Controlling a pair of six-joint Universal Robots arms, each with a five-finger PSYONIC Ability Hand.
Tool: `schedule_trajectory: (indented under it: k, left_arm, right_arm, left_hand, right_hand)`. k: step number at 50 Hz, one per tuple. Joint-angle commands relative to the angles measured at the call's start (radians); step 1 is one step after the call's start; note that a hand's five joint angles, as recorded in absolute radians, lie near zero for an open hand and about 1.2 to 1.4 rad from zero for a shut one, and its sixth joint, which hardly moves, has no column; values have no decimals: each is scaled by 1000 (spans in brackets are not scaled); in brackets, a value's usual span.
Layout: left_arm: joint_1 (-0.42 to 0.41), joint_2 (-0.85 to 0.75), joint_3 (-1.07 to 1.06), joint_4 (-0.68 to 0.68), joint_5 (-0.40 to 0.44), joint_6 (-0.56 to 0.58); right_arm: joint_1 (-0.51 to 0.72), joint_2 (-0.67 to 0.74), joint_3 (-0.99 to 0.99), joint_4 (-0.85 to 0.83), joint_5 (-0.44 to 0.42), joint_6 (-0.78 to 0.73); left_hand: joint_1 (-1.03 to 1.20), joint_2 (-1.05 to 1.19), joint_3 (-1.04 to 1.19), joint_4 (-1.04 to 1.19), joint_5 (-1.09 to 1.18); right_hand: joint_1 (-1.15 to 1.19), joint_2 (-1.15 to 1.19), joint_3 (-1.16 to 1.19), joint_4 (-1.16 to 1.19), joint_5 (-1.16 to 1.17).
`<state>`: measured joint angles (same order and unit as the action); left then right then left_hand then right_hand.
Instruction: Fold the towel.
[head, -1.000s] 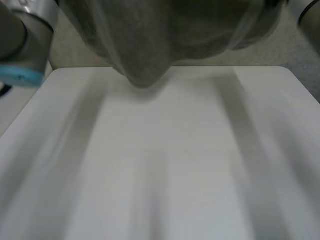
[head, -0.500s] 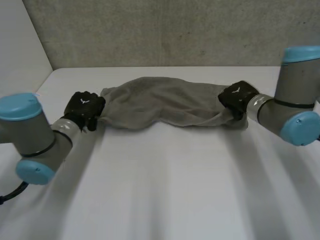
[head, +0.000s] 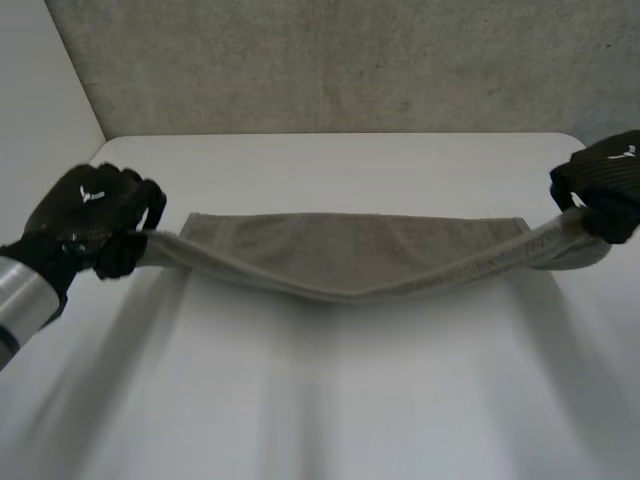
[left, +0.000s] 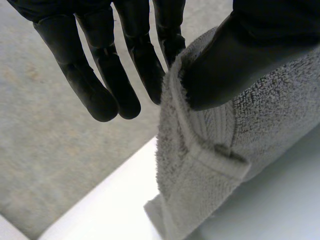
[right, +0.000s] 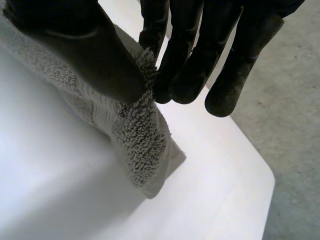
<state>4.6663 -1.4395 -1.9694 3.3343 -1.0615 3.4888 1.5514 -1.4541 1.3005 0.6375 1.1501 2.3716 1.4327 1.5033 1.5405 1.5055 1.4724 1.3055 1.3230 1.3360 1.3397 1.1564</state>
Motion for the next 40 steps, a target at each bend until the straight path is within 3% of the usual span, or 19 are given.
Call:
schedule_trajectory:
  k: [1,8,11,13,14,16,17,19,20,24,33,40]
  left_arm:
    - [40,73,-60,-90,66,2]
    - [80,16,-20,-85,87,3]
    - [61,-125,49,-47,78,3]
    - [7,-282,156,-27,63,2]
    - [6,-283,156,-27,63,3]
    - [-53,-463,291,-32,11,4]
    - [-54,-464,291,-32,11,4]
    - [-96,-628,438,-61,-95,6]
    - [-97,-628,439,-61,-95,6]
    - [-115,-791,627,-143,-228,15]
    - [-146,-909,816,-171,-247,7]
    - [-175,-993,945,-171,-255,13]
  right_arm:
    - [-160,-72,23,77,-159,-60]
    - [-178,-23,43,56,-184,-61]
    - [-139,89,28,-10,-161,-57]
    - [-53,185,-10,-60,-109,-52]
    - [-53,185,-10,-61,-109,-52]
    - [33,304,-88,-78,-35,-49]
    - [33,305,-89,-78,-35,-49]
    - [87,436,-191,-79,57,-39]
    - [87,437,-191,-79,57,-38]
    - [110,561,-306,-114,128,15]
    - [131,666,-405,-214,149,120]
    - [148,724,-451,-311,250,146]
  left_hand:
    - [-36,-107,-144,-109,-251]
    - [-36,-107,-144,-109,-251]
    - [-36,-107,-144,-109,-251]
    - [-36,-107,-144,-109,-251]
    - [-36,-107,-144,-109,-251]
    - [-36,-107,-144,-109,-251]
    - [-36,-107,-144,-109,-251]
    - [-36,-107,-144,-109,-251]
    - [-36,-107,-144,-109,-251]
    - [-36,-107,-144,-109,-251]
    - [-36,-107,-144,-109,-251]
    - [-36,-107,-144,-109,-251]
  right_hand:
    - [91,73,60,57,65]
    - [91,73,60,57,65]
    - [91,73,60,57,65]
    - [91,73,60,57,65]
    - [91,73,60,57,65]
    - [91,73,60,57,65]
    - [91,73,60,57,65]
    - [91,73,60,57,65]
    - [91,73,60,57,65]
    - [91,73,60,57,65]
    - [91,73,60,57,65]
    - [91,73,60,57,65]
